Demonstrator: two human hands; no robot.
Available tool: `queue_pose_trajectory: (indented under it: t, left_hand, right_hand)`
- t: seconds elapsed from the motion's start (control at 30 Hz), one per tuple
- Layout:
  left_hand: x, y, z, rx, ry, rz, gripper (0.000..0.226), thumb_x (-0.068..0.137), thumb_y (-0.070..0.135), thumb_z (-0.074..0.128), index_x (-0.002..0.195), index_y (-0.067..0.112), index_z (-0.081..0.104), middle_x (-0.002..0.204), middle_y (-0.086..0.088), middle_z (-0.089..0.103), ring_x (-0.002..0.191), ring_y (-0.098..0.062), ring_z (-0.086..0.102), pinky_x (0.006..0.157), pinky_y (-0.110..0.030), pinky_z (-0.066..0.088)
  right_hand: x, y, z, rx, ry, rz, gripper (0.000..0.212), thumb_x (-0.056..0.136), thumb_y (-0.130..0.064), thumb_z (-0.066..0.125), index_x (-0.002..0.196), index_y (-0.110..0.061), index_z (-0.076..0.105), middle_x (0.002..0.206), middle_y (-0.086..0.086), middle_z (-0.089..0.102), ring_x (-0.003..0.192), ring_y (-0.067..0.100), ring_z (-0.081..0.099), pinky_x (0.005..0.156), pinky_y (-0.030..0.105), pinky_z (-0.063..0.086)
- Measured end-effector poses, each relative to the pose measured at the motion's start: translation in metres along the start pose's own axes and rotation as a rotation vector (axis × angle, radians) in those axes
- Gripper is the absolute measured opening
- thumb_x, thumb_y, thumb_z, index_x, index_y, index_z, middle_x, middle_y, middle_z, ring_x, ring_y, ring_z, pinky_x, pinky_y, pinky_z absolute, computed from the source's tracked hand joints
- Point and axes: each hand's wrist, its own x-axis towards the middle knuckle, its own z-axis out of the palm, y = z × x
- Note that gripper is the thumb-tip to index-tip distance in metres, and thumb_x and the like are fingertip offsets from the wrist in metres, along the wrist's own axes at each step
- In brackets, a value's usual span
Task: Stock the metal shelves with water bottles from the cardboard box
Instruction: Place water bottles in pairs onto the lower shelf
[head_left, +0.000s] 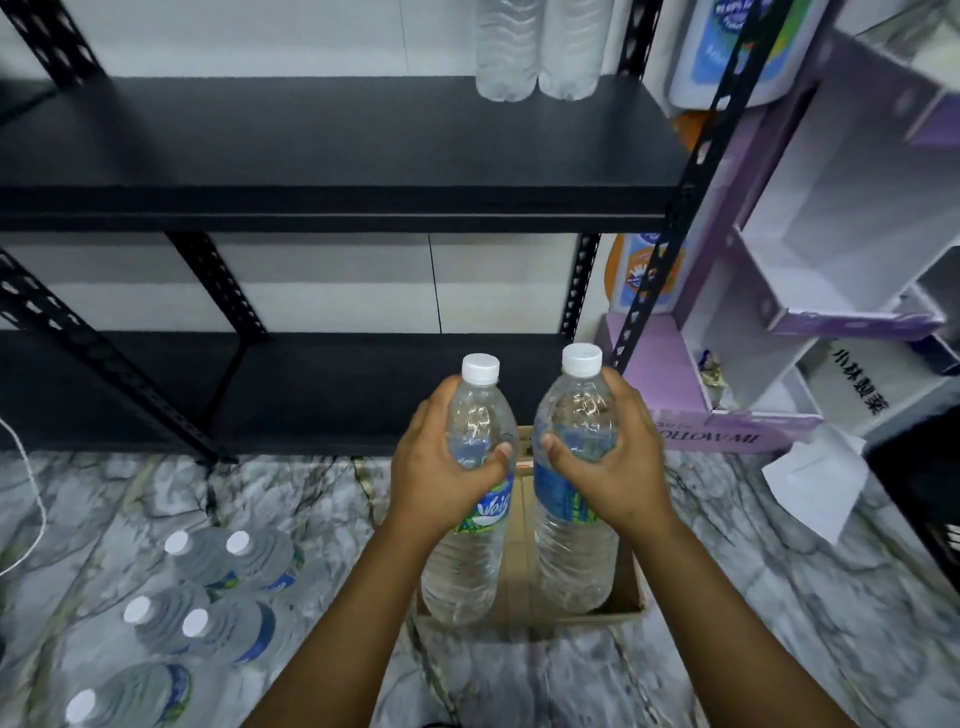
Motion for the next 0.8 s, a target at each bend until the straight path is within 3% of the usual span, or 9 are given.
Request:
queue_pose_trajectory:
  t: [0.1,0.17,0.3,0.37,0.47,0.53,0.67,0.73,0.8]
  left_hand:
    - [0.014,0.021,-0.002,-0.020,0.018,0.051,0.080,0.062,0.054,0.067,0.135,0.038,0.038,0.121,0.006,0.059,0.105,-0.012,0.062,0.089,-0.040,0.055]
    - [0.024,0.035,-0.006,-0.025,0.031,0.096,0.079,0.063,0.053,0.068,0.135,0.037,0.039,0.119,0.006,0.060,0.103,-0.013,0.062,0.088,-0.041,0.055]
    - [0.043,0.063,-0.016,-0.045,0.050,0.181,0.077,0.063,0.048,0.072,0.133,0.042,0.040,0.120,0.009,0.058,0.105,-0.011,0.061,0.090,-0.039,0.054]
    - [0.052,0.077,-0.021,-0.045,0.073,0.227,0.076,0.063,0.052,0.069,0.131,0.045,0.037,0.121,0.009,0.059,0.106,-0.013,0.061,0.091,-0.041,0.054]
    - [0.064,0.095,-0.029,-0.064,0.117,0.284,0.075,0.062,0.054,0.067,0.131,0.044,0.039,0.121,0.008,0.061,0.106,-0.012,0.062,0.091,-0.040,0.053]
    - [0.072,0.106,-0.035,-0.076,0.136,0.314,0.081,0.062,0.055,0.067,0.136,0.039,0.038,0.123,0.005,0.061,0.108,-0.014,0.062,0.092,-0.041,0.053]
    - [0.092,0.131,-0.046,-0.093,0.173,0.393,0.078,0.063,0.055,0.067,0.135,0.042,0.038,0.122,0.005,0.061,0.107,-0.014,0.063,0.092,-0.040,0.054]
    - [0.102,0.148,-0.051,-0.102,0.191,0.444,0.074,0.065,0.052,0.067,0.132,0.045,0.039,0.120,0.008,0.062,0.106,-0.010,0.063,0.091,-0.036,0.054]
    - [0.113,0.163,-0.056,-0.117,0.205,0.481,0.071,0.065,0.050,0.068,0.130,0.047,0.039,0.118,0.009,0.062,0.105,-0.008,0.063,0.091,-0.035,0.053]
  right_hand:
    - [0.014,-0.011,-0.012,0.016,0.034,-0.042,0.082,0.066,-0.048,0.073,0.138,-0.025,0.041,0.122,-0.004,0.052,0.113,0.008,0.051,0.093,0.022,0.042]
    - [0.024,-0.021,-0.020,0.027,0.060,-0.070,0.079,0.068,-0.036,0.080,0.137,-0.027,0.042,0.120,-0.007,0.051,0.110,0.001,0.048,0.091,0.014,0.039]
    - [0.043,-0.043,-0.033,0.040,0.112,-0.134,0.080,0.070,-0.025,0.084,0.128,-0.047,0.033,0.120,-0.033,0.042,0.107,-0.013,0.045,0.091,0.003,0.032]
    - [0.053,-0.055,-0.038,0.042,0.139,-0.170,0.079,0.069,-0.031,0.084,0.126,-0.052,0.034,0.122,-0.036,0.041,0.113,-0.013,0.045,0.096,0.011,0.036]
    - [0.065,-0.073,-0.047,0.038,0.154,-0.226,0.076,0.067,-0.041,0.078,0.130,-0.048,0.036,0.124,-0.023,0.049,0.118,0.008,0.052,0.099,0.031,0.045]
    - [0.075,-0.083,-0.052,0.039,0.160,-0.264,0.076,0.066,-0.043,0.076,0.131,-0.046,0.038,0.124,-0.014,0.051,0.116,0.011,0.054,0.098,0.034,0.047]
    - [0.098,-0.105,-0.066,0.028,0.186,-0.326,0.077,0.067,-0.037,0.080,0.130,-0.043,0.036,0.122,-0.014,0.049,0.114,0.003,0.049,0.096,0.019,0.038]
    - [0.113,-0.116,-0.072,0.021,0.191,-0.361,0.079,0.070,-0.030,0.083,0.132,-0.041,0.036,0.123,-0.019,0.047,0.115,-0.006,0.043,0.094,0.005,0.031]
    - [0.127,-0.128,-0.077,0.022,0.196,-0.382,0.079,0.071,-0.028,0.083,0.133,-0.040,0.036,0.123,-0.025,0.043,0.114,-0.011,0.039,0.092,0.000,0.027]
